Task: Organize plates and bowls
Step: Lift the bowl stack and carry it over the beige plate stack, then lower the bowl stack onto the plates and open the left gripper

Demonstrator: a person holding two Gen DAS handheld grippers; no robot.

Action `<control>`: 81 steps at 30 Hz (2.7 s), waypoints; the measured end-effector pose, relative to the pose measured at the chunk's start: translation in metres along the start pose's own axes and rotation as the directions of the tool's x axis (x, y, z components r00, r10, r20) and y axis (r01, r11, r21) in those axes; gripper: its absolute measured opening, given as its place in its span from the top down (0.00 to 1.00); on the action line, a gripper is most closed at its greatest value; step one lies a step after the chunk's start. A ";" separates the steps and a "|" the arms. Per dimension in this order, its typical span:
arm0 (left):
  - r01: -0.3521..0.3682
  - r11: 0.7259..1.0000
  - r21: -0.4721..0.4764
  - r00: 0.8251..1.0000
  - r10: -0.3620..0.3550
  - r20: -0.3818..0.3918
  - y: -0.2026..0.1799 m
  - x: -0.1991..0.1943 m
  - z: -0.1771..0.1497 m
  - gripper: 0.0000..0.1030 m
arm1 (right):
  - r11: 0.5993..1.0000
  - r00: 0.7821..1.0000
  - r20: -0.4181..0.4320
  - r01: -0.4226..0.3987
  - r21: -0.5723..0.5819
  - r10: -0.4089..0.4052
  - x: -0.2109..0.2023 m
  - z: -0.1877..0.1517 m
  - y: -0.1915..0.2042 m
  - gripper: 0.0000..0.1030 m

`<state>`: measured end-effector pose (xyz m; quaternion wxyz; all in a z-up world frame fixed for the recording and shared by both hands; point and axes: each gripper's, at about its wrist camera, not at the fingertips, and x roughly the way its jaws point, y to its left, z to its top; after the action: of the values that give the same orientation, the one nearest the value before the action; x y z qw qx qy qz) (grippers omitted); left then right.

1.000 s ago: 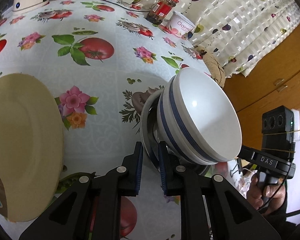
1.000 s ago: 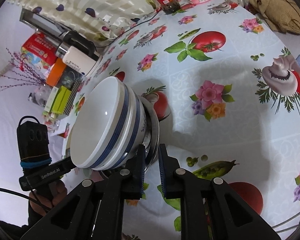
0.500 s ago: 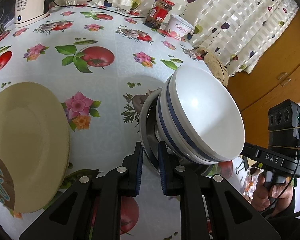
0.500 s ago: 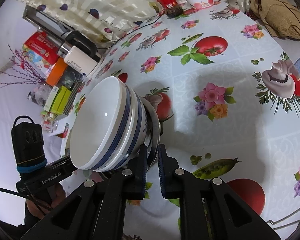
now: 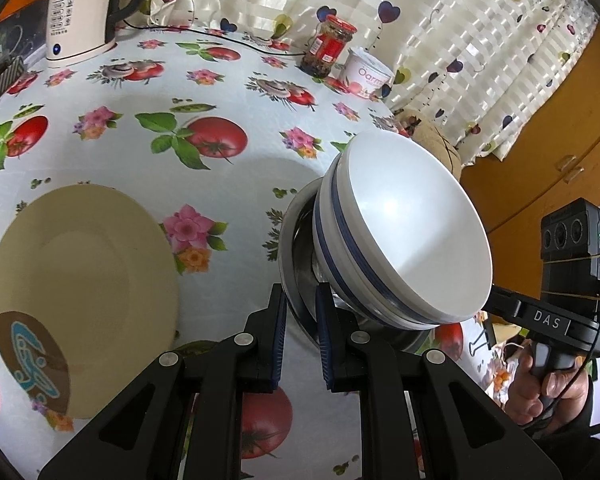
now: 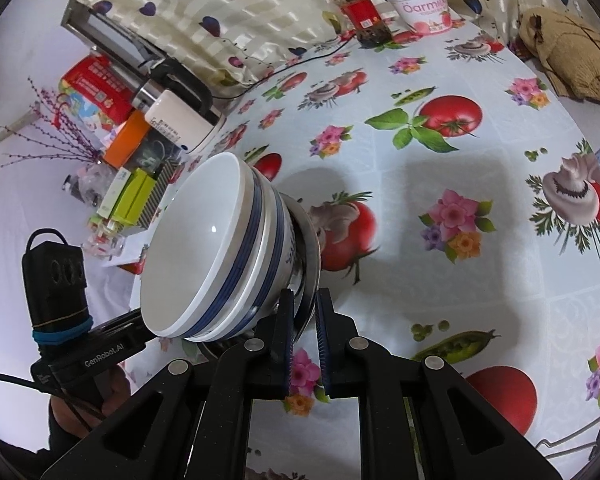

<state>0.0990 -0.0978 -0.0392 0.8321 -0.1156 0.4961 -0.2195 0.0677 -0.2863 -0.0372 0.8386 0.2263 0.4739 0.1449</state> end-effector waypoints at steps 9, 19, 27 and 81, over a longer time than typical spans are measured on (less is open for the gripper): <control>-0.028 0.999 -0.029 0.999 0.029 0.033 0.016 -0.017 0.005 0.86 | 0.999 1.000 -0.013 -0.020 -0.034 0.020 0.011 0.008 0.020 0.89; -0.063 0.995 -0.083 0.994 0.069 0.079 0.045 -0.043 0.005 0.86 | 0.994 0.998 -0.040 -0.051 -0.095 0.047 0.030 0.018 0.053 0.89; -0.094 0.987 -0.131 0.988 0.109 0.111 0.071 -0.064 0.003 0.86 | 0.986 0.995 -0.072 -0.084 -0.144 0.075 0.049 0.022 0.084 0.89; -0.192 0.938 -0.289 0.964 0.235 0.123 0.145 -0.091 -0.023 0.82 | 0.945 0.981 -0.191 -0.044 -0.323 -0.020 0.118 0.019 0.156 0.81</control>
<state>0.0778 0.0734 -0.0387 0.8631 -0.1917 0.4649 -0.0472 0.1399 -0.1041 -0.0339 0.8140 0.0726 0.5205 0.2474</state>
